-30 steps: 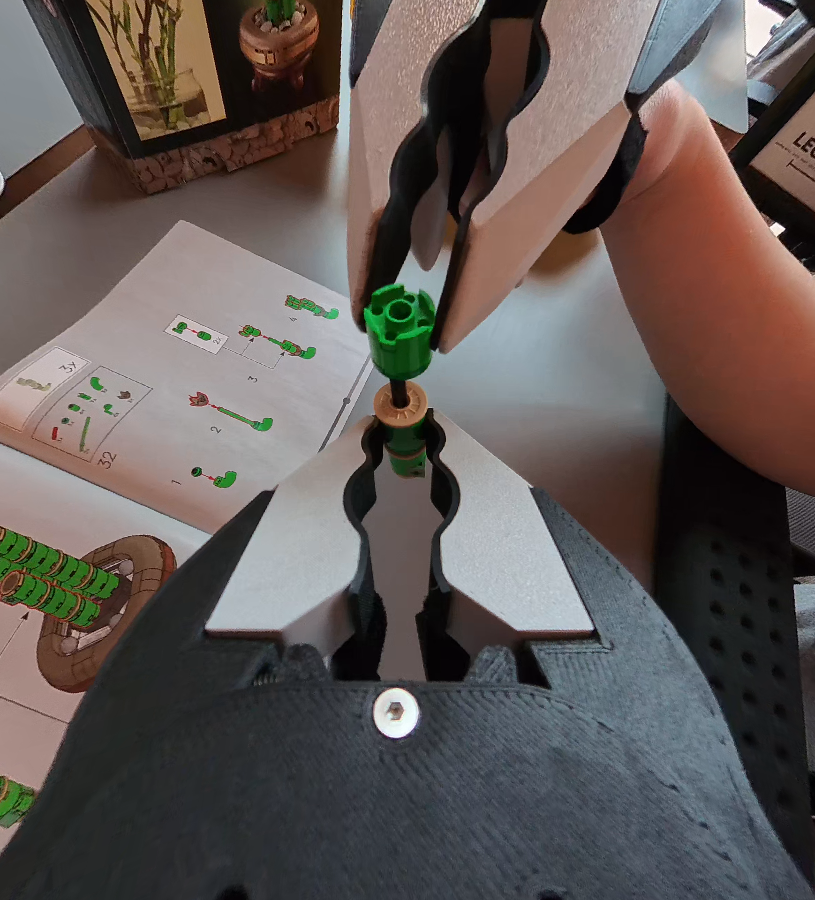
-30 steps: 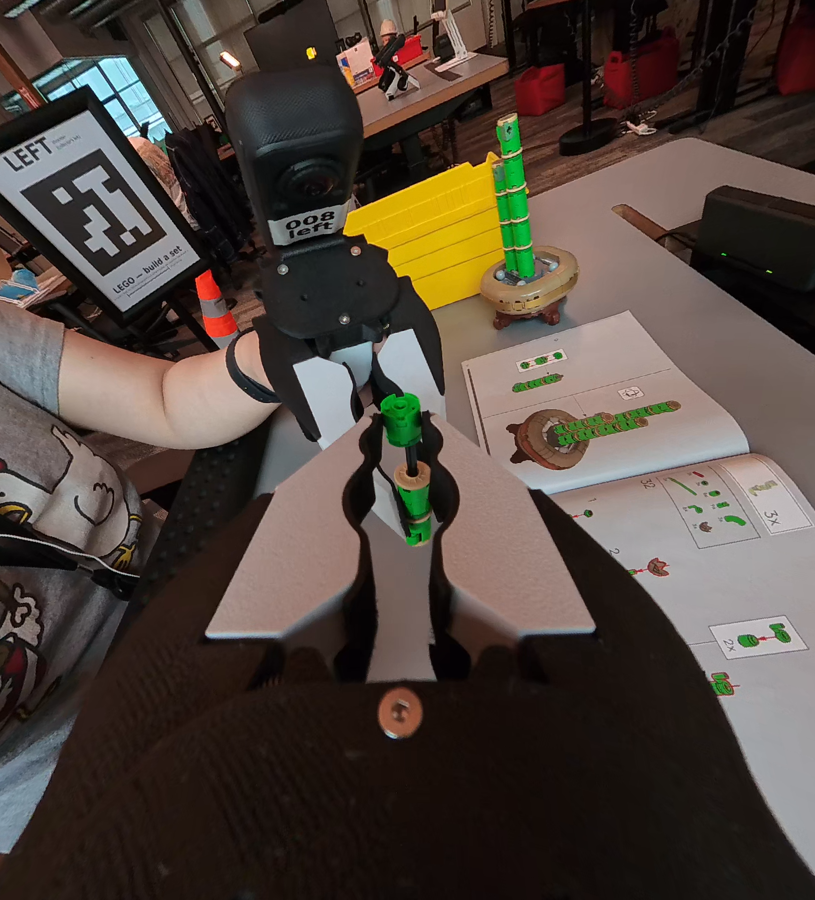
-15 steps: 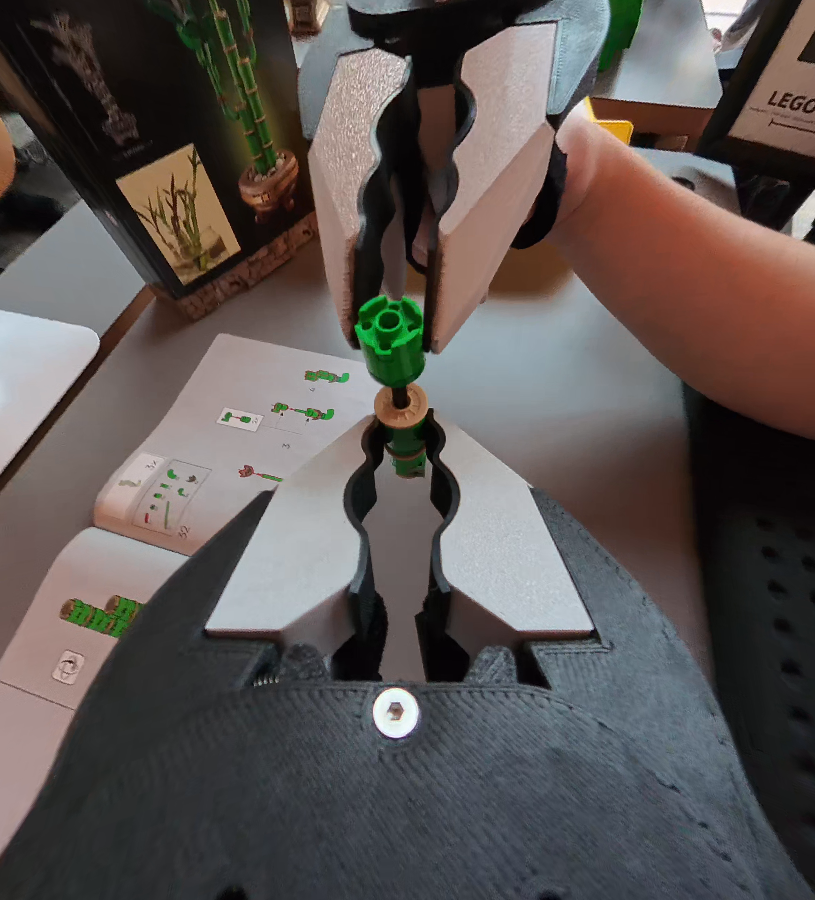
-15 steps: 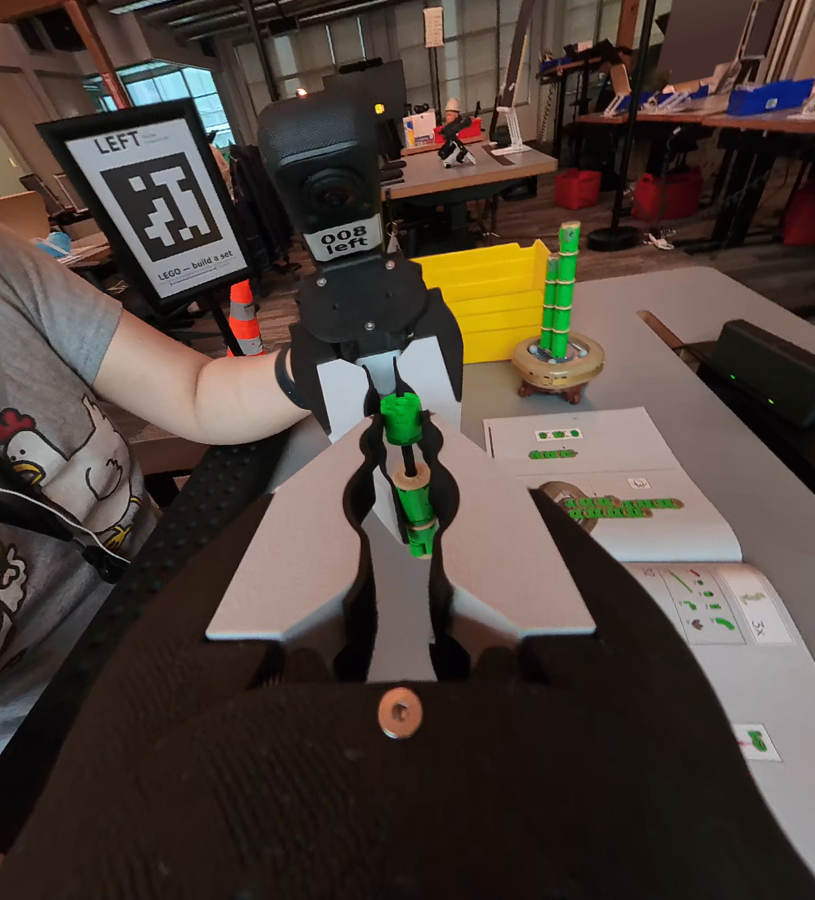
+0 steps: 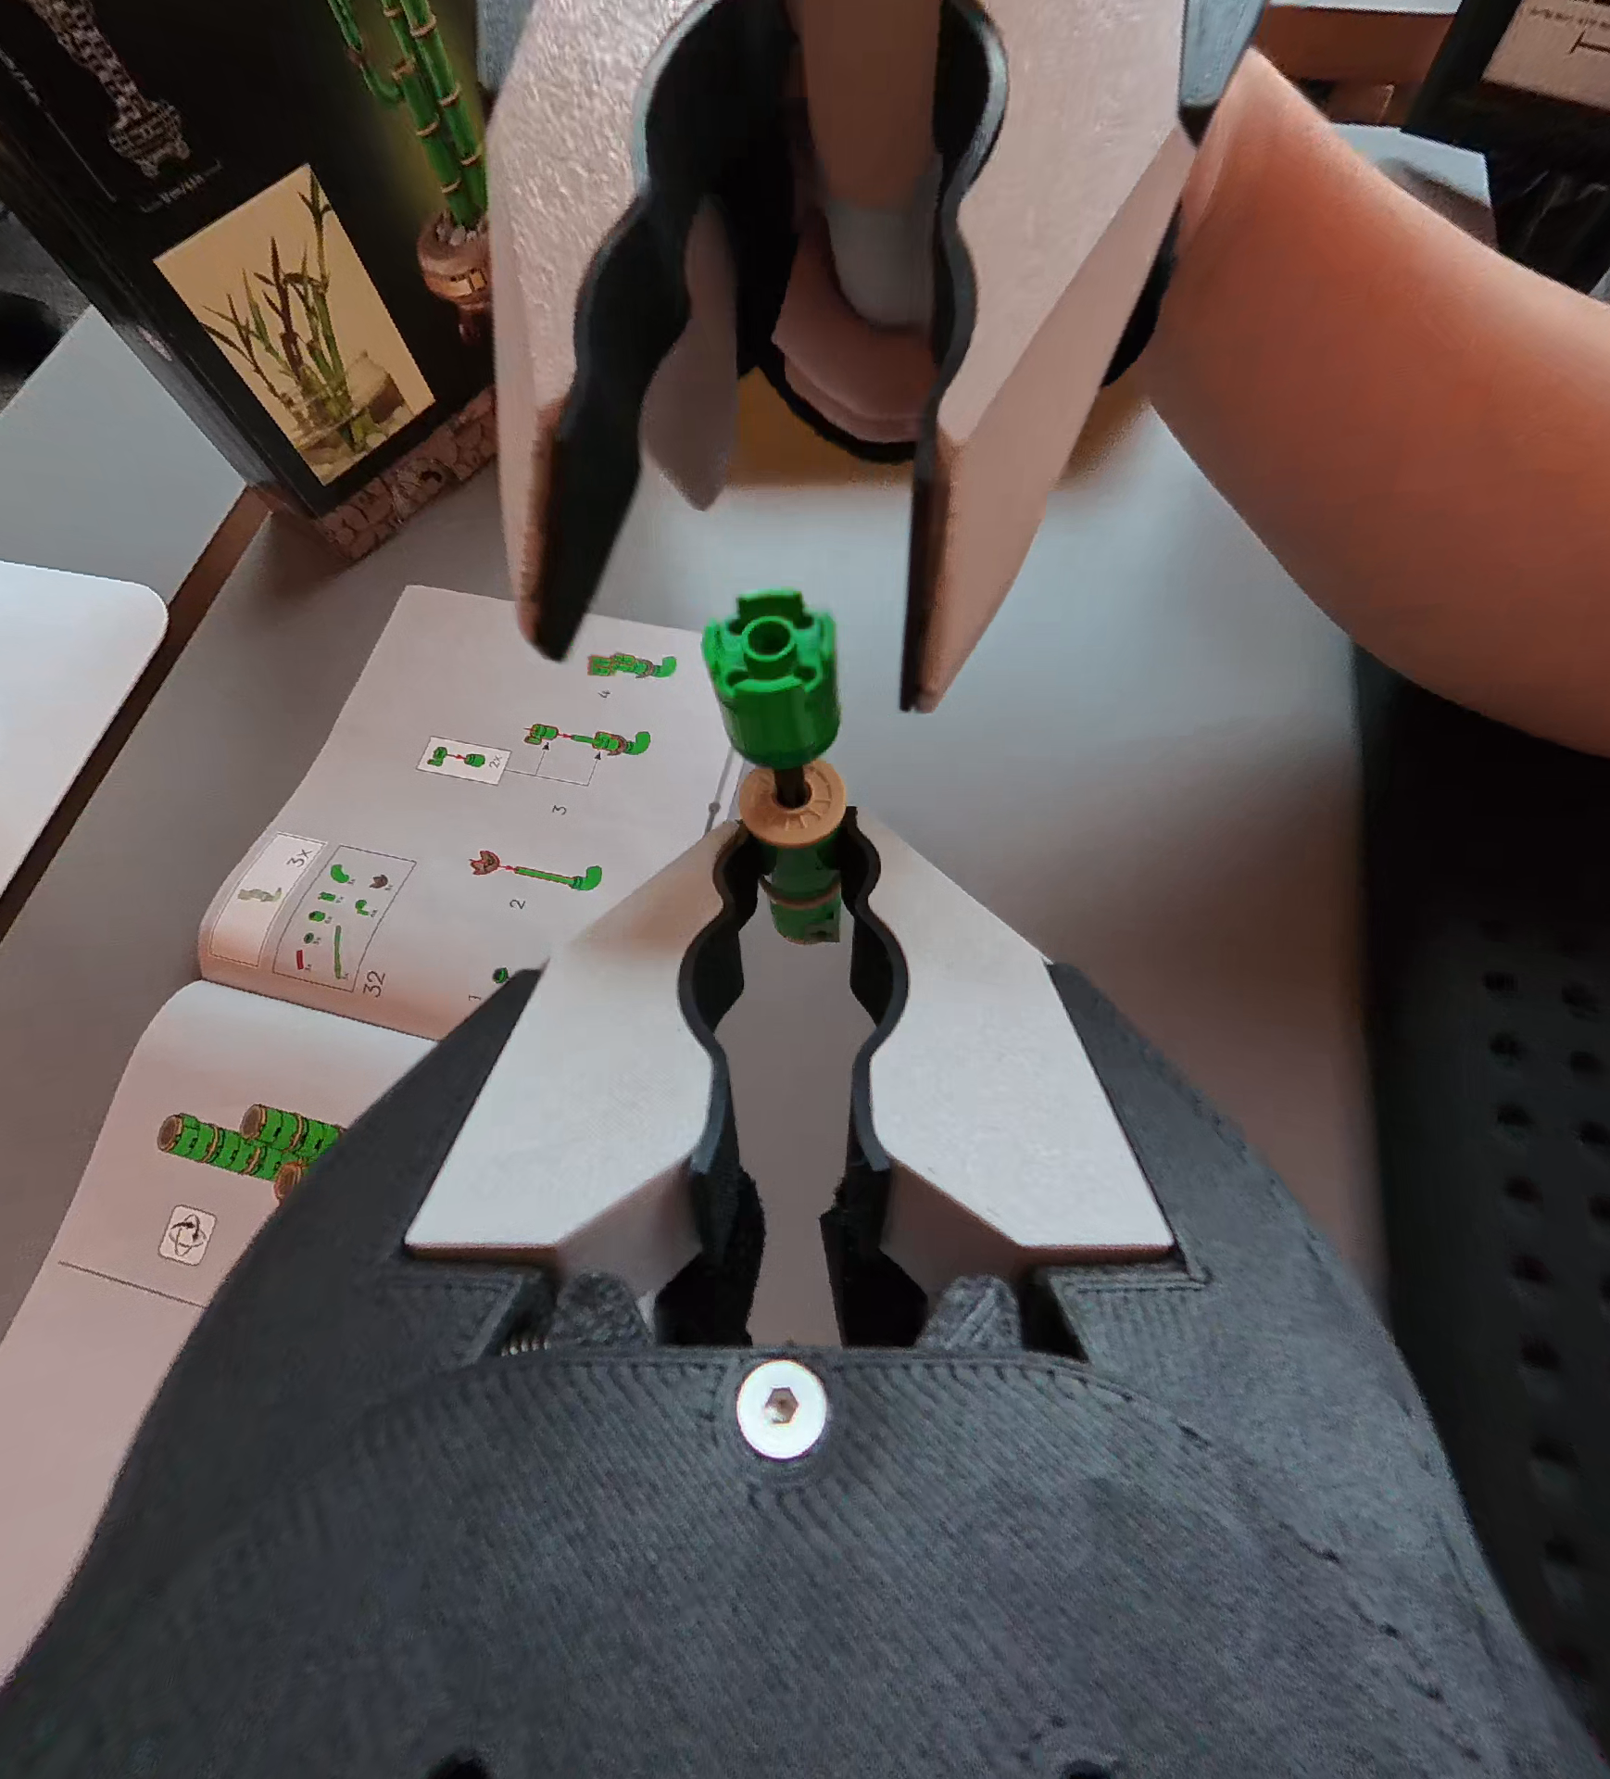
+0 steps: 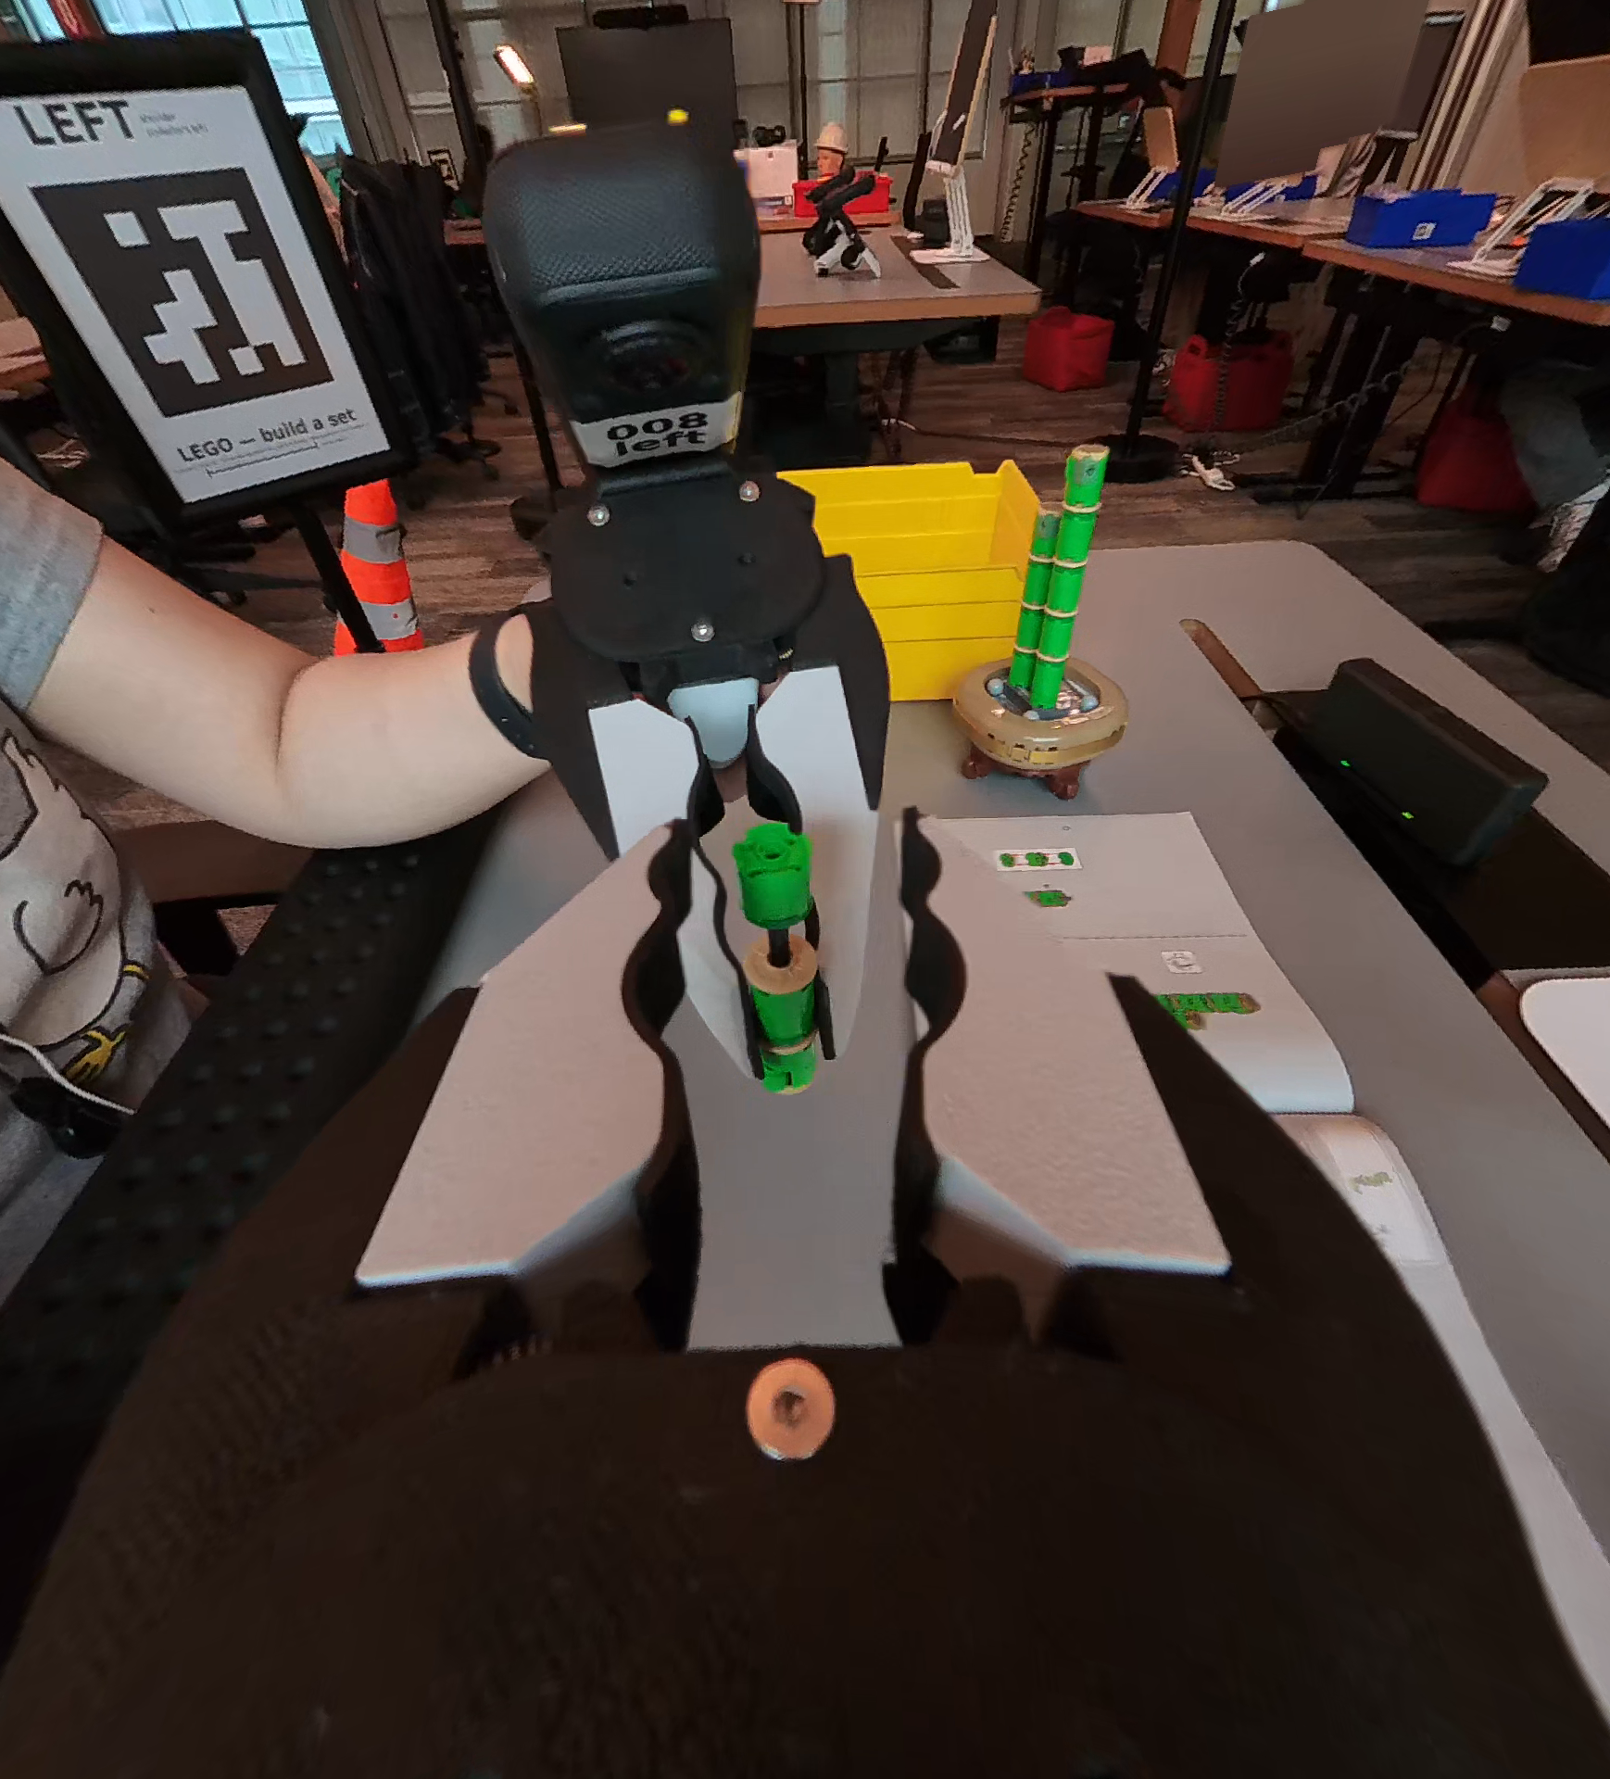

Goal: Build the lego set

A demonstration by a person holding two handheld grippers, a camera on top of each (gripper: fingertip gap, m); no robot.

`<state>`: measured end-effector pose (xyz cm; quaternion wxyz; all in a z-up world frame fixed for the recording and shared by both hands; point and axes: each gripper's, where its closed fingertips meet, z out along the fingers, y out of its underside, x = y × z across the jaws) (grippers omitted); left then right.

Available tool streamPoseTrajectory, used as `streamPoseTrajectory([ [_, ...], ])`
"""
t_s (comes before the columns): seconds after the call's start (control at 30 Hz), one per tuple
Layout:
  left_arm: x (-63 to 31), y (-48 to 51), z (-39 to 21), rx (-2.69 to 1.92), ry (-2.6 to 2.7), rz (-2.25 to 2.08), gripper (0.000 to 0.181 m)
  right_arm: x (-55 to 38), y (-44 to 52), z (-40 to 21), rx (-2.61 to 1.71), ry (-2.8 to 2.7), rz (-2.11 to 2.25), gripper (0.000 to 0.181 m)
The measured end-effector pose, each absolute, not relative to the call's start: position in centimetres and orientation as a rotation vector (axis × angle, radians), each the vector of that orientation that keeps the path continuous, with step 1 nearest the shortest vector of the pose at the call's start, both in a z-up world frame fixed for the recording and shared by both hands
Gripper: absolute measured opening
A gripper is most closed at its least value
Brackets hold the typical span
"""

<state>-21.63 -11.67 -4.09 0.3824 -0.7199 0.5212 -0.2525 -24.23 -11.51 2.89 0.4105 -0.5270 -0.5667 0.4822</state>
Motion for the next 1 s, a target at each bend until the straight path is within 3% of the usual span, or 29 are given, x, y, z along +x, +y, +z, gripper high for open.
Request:
streamPoseTrajectory([
  [0.1,-22.3,-11.7,-3.7,-1.853,1.313,-0.686,0.016,-24.1,-10.7,4.4,-1.267,-1.353,1.125,0.071],
  [0.33,-25.8,-12.4,-1.7,-1.921,1.272,-0.805,0.015,-27.0,-12.6,5.5,-0.977,-1.488,0.531,0.111],
  [0.43,-27.4,-13.3,-1.0,-1.955,1.275,-0.838,0.015,-29.4,-13.4,3.7,-0.894,-1.613,0.241,0.120],
  [0.7,-28.7,-14.2,-0.5,-2.052,1.223,-0.910,0.015,-33.1,-13.4,1.2,-0.743,-1.671,-0.118,0.120],
  [1.0,-28.7,-13.7,-0.8,-2.123,1.129,-0.985,0.015,-32.9,-11.5,0.6,-0.759,-1.650,-0.264,0.101],
])
